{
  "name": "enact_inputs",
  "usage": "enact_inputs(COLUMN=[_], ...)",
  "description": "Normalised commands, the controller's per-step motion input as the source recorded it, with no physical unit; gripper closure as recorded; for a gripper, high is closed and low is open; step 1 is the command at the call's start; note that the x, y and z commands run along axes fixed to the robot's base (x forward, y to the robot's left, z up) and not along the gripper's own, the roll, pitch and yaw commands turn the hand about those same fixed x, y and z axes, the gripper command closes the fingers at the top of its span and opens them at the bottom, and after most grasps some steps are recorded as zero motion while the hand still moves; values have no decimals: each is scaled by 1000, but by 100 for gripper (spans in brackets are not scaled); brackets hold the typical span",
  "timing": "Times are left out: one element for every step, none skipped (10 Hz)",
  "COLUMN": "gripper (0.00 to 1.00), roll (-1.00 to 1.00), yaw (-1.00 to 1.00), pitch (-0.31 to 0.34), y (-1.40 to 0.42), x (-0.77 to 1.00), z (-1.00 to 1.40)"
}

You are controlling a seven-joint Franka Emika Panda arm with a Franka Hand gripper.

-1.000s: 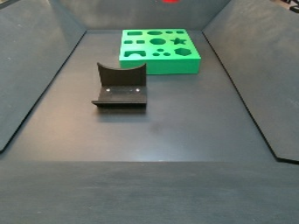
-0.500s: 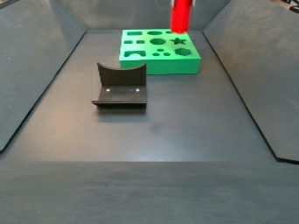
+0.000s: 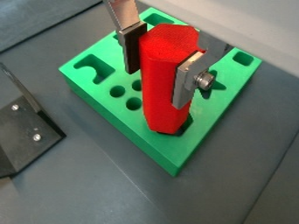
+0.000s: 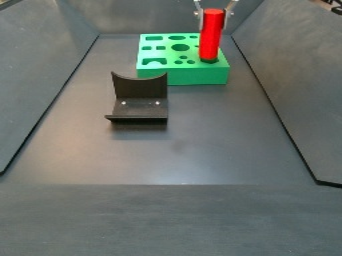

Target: Insert the hexagon object.

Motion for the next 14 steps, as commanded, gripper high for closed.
enact_inputs(gripper=[100, 100, 100, 100, 100, 100, 100, 100, 100, 100, 100, 100, 100, 100], roll=[-31, 0, 0, 0, 0, 0, -13, 0, 33, 96, 131, 130, 60, -97], yaw=[0, 0, 0, 20, 23, 23, 0, 11, 37, 29, 77, 100, 94, 0], pitch=[-69, -43, -6, 0, 0, 0, 0, 0, -63, -73, -51, -47, -113, -200], y=[0, -91, -43, -26, 0, -31, -83, -100, -229, -240, -171, -171, -140, 0], x=[-117, -34, 0, 17, 26, 37, 171, 291, 269, 226, 109, 71, 20, 0], z=[-106, -83, -143, -211, -263, -297, -386, -566, -871, -1000, -1000, -1000, -1000, -563])
